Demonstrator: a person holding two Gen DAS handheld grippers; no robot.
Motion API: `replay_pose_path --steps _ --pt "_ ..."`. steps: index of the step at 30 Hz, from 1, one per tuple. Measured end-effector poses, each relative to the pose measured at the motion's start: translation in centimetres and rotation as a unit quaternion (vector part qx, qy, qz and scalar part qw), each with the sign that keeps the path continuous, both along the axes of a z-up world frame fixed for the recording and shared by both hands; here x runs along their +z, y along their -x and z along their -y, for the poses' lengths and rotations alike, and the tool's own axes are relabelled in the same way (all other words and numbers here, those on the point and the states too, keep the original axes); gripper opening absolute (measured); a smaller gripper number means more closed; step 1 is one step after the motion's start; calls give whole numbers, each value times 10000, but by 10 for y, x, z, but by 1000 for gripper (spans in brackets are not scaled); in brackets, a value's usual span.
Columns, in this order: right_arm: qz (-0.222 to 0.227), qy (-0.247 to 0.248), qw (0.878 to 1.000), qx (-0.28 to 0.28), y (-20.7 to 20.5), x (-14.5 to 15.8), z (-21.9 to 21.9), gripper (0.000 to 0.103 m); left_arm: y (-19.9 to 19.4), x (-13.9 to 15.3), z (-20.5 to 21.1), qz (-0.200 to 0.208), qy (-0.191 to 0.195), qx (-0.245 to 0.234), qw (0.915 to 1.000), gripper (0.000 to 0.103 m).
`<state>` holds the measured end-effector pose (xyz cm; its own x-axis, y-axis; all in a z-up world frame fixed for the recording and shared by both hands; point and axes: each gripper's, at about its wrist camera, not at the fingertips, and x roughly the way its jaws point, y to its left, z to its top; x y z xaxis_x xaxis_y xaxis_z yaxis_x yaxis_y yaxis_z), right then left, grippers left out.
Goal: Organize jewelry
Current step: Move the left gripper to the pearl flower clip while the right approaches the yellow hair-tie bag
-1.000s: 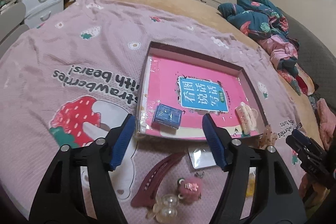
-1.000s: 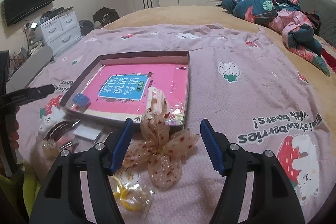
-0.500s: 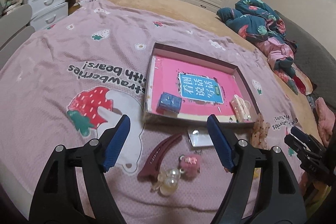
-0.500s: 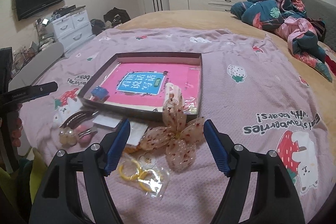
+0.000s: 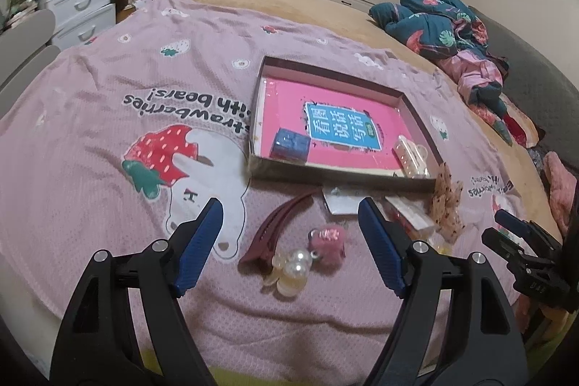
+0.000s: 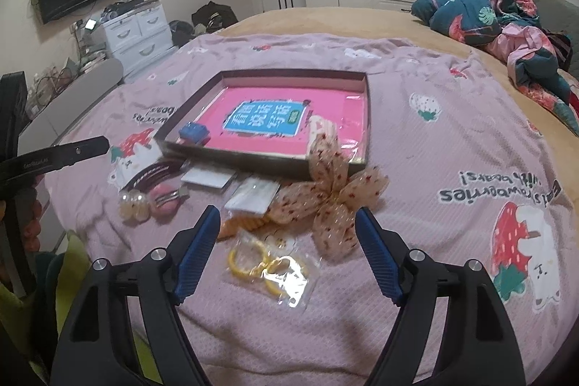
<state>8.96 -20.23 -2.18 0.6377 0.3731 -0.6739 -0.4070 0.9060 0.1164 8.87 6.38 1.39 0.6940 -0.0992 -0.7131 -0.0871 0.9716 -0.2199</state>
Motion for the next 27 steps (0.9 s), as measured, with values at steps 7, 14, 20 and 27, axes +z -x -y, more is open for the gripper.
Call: replay_pose_path --steps 7,14,20,27 --pt "-140 0 9998 131 7 -11 -6 76 11 -11 5 -149 -59 -59 9999 69" --pt "-242 1 9994 242 12 -19 -11 77 18 -25 14 -346 -127 -249 9990 69" --pt "-297 32 9990 323 15 -25 -12 77 23 -42 21 -580 -137 -372 9975 69" --pt "-362 45 9987 368 17 -33 -10 77 22 -57 24 -790 -32 -434 9959 46"
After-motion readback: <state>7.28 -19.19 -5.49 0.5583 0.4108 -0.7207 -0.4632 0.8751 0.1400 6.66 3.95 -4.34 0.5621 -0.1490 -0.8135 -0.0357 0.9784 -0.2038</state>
